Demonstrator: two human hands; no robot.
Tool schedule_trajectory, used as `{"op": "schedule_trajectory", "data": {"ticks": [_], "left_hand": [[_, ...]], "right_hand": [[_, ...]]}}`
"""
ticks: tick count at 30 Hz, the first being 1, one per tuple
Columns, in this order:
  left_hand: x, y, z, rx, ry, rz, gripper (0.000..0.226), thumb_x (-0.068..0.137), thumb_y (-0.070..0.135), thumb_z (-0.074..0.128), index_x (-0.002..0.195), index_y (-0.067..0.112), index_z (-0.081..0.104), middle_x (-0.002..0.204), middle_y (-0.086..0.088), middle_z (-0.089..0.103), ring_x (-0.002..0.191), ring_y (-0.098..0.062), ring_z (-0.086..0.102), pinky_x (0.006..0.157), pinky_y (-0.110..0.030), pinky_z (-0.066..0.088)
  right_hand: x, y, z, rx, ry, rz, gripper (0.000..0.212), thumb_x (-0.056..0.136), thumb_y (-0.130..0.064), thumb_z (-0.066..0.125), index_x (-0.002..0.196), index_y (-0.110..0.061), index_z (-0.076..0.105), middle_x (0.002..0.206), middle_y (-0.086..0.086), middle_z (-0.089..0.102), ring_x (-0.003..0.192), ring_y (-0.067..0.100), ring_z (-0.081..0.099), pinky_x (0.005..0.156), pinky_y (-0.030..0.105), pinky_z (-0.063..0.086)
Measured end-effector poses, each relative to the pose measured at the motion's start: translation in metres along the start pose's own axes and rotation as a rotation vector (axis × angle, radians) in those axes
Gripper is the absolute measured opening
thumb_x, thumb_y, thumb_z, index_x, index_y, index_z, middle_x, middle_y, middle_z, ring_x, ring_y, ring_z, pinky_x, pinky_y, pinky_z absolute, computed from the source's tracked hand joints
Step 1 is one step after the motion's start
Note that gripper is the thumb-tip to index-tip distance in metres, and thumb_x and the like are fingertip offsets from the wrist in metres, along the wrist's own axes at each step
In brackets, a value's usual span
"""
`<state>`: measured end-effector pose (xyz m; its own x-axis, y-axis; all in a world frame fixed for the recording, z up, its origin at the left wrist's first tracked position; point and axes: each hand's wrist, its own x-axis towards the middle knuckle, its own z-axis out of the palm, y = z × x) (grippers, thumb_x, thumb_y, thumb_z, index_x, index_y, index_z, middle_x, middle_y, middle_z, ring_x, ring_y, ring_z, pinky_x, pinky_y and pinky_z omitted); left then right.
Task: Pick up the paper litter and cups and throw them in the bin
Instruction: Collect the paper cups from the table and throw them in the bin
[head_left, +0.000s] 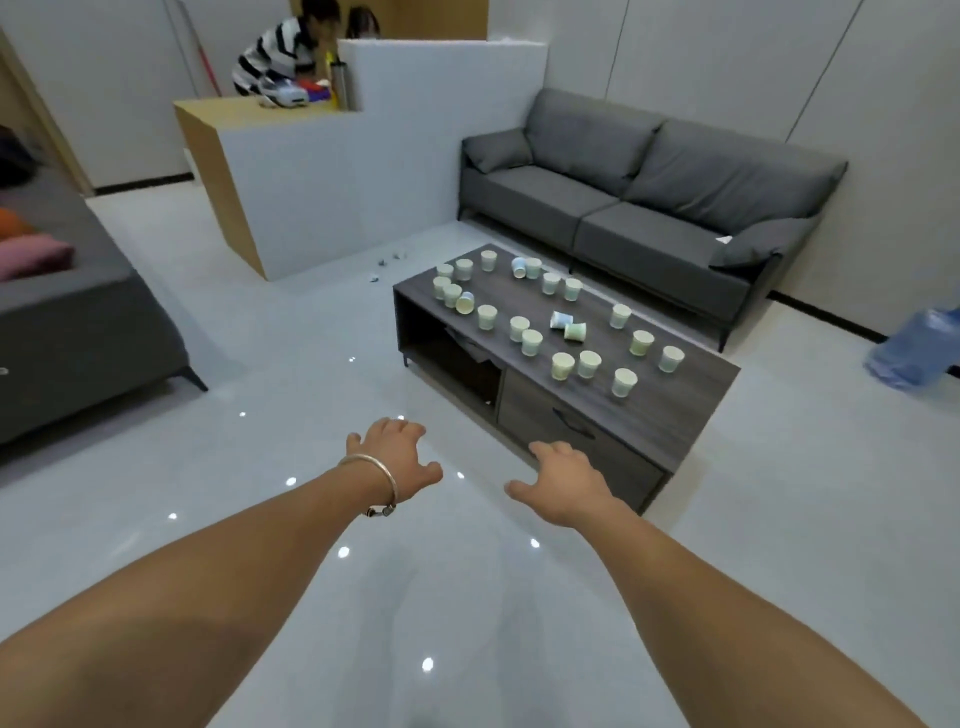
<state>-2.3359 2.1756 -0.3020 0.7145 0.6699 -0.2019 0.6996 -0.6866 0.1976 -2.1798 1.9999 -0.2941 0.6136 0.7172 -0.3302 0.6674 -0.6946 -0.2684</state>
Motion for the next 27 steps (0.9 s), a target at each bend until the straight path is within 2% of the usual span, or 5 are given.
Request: {"op": "schedule_trajectory", "data": {"ticks": [7, 15, 27], "left_hand": [[0.108, -0.088, -0.017, -0.034, -0.023, -0.107, 0.067, 0.083, 0.054, 0.047, 0.142, 0.026, 0.034, 0.149, 0.004, 0.031, 0.139, -0.017, 0.021, 0.11, -0.047, 0.021], [0.249, -0.196, -0.075, -0.051, -0.01, -0.122, 0.067, 0.083, 0.053, 0.048, 0.142, 0.023, 0.034, 0.149, 0.002, 0.031, 0.14, -0.019, 0.019, 0.109, -0.046, 0.02], [0.463, -0.278, -0.123, -0.034, -0.031, -0.191, 0.067, 0.084, 0.051, 0.048, 0.143, 0.022, 0.034, 0.15, 0.002, 0.03, 0.139, -0.018, 0.02, 0.109, -0.045, 0.021]], "right_hand": [[0.141, -0.094, -0.013, -0.086, -0.057, -0.133, 0.079, 0.086, -0.061, 0.052, 0.151, -0.025, 0.026, 0.152, 0.003, 0.03, 0.137, 0.026, 0.031, 0.108, 0.045, 0.034], [0.292, -0.203, -0.041, -0.074, -0.086, -0.145, 0.078, 0.086, -0.06, 0.053, 0.151, -0.023, 0.028, 0.152, 0.004, 0.03, 0.136, 0.026, 0.031, 0.109, 0.046, 0.035], [0.531, -0.291, -0.075, -0.067, -0.106, -0.243, 0.077, 0.085, -0.057, 0.056, 0.148, -0.02, 0.032, 0.148, 0.005, 0.035, 0.134, 0.027, 0.034, 0.106, 0.045, 0.037]]}}
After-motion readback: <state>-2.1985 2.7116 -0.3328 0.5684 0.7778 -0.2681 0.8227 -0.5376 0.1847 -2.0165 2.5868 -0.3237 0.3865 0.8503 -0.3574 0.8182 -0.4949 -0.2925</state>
